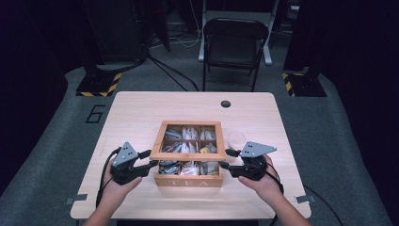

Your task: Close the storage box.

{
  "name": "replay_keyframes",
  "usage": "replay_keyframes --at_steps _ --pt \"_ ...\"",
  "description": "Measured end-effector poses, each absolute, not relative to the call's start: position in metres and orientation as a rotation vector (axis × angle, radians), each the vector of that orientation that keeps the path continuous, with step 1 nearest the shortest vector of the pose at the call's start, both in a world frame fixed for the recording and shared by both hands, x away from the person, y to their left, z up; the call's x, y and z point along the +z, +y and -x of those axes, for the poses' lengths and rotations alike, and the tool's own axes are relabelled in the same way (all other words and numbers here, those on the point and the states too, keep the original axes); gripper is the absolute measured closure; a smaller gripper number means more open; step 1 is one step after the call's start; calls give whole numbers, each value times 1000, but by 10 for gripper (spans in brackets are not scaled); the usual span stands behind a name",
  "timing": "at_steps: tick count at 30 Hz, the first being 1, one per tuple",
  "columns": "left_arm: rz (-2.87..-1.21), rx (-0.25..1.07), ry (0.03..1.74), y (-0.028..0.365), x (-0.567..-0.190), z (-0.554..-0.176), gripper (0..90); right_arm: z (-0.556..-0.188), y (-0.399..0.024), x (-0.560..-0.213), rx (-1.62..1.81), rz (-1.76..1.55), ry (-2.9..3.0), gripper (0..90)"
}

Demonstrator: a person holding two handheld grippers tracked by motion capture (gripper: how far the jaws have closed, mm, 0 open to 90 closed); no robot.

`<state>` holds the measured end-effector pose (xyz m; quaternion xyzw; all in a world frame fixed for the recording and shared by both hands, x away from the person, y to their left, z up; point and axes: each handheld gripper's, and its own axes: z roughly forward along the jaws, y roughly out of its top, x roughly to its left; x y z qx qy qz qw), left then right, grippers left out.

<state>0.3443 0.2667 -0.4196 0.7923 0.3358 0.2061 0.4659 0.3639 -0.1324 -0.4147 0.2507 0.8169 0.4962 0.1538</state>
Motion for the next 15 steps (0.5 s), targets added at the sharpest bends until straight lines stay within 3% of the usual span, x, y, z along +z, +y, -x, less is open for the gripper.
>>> replay_keyframes --at_steps 4,15 --pt "-1952 487 818 266 -423 -343 513 -363 -132 -418 1408 -718 2356 481" --pt "-1948 502 820 265 -429 -337 509 -359 -131 -425 1393 -723 2363 486"
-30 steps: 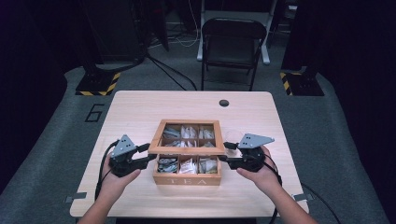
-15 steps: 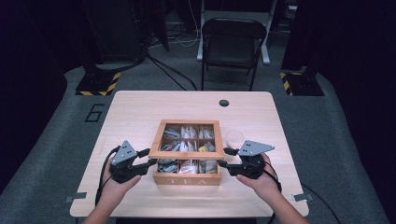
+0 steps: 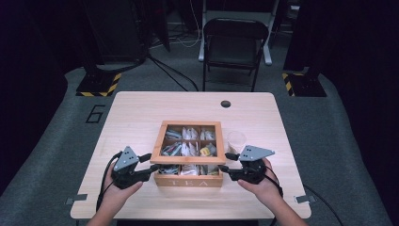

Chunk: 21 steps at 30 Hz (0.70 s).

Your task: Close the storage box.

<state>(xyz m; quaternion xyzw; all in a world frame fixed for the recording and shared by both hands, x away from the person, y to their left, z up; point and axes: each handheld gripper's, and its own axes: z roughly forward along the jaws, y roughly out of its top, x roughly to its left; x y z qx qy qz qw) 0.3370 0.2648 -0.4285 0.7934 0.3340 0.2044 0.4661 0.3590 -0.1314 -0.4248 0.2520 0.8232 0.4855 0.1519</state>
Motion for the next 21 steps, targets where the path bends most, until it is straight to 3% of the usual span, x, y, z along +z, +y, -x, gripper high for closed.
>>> replay_keyframes --at_steps 21 --pt "-1999 485 808 265 -446 -327 510 -351 -129 -444 1351 -736 2389 487"
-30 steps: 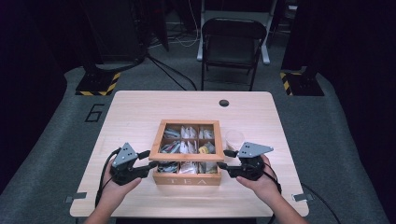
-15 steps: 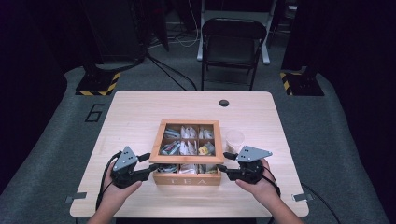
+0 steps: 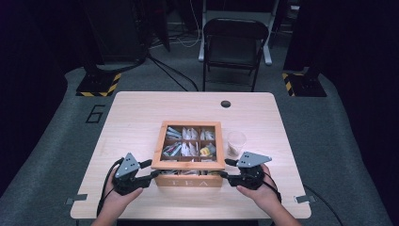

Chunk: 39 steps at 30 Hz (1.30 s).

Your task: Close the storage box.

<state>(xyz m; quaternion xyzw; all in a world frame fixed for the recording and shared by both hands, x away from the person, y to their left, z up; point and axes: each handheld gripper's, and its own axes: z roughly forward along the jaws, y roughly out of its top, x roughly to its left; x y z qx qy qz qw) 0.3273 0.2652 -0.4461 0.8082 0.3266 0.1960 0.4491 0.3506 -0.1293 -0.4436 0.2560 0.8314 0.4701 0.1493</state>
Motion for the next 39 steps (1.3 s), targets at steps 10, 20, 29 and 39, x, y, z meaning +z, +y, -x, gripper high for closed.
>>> replay_keyframes --at_steps 10,20,29,39 --pt "-2017 465 820 265 -452 -324 509 -348 -128 -450 1318 -752 2427 496" --pt "-1996 427 764 262 -447 -321 568 -343 -128 -454 1359 -774 2449 540" --pt "-1998 431 775 258 -448 -324 542 -343 -127 -453 1354 -779 2450 533" --pt "-1984 440 820 268 -446 -332 500 -352 -134 -443 1366 -798 2400 500"
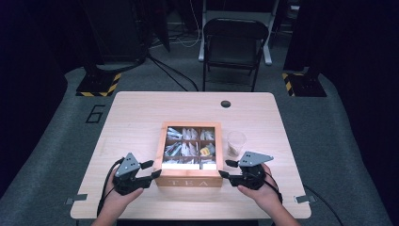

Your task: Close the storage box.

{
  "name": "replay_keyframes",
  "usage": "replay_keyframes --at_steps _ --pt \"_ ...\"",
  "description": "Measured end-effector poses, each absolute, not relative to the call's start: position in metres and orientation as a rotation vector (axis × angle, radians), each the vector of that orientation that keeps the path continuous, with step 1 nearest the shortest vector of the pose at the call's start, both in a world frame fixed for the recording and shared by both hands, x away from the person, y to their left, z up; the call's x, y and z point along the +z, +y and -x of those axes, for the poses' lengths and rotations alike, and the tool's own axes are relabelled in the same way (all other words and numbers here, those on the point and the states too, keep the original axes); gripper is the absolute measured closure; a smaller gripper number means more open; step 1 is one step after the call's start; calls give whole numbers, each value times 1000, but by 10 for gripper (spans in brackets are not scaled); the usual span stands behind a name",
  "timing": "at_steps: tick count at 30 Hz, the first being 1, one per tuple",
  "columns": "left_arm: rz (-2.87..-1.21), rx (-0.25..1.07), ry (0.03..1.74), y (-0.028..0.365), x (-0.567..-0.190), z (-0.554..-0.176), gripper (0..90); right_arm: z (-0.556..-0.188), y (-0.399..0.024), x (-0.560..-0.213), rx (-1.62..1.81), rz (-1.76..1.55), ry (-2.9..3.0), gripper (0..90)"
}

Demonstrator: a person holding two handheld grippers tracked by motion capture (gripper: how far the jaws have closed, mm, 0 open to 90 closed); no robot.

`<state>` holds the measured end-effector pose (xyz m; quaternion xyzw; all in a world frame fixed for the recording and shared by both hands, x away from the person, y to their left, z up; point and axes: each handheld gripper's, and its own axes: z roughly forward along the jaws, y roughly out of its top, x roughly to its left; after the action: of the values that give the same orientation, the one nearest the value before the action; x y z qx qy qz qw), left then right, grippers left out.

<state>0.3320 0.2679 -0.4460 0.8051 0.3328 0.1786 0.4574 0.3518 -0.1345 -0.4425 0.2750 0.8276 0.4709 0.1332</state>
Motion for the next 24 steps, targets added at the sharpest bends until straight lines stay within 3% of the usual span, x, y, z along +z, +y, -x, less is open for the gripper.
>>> replay_keyframes --at_steps 24 --pt "-1901 449 967 299 -455 -356 483 -363 -169 -452 1316 -956 2321 493"
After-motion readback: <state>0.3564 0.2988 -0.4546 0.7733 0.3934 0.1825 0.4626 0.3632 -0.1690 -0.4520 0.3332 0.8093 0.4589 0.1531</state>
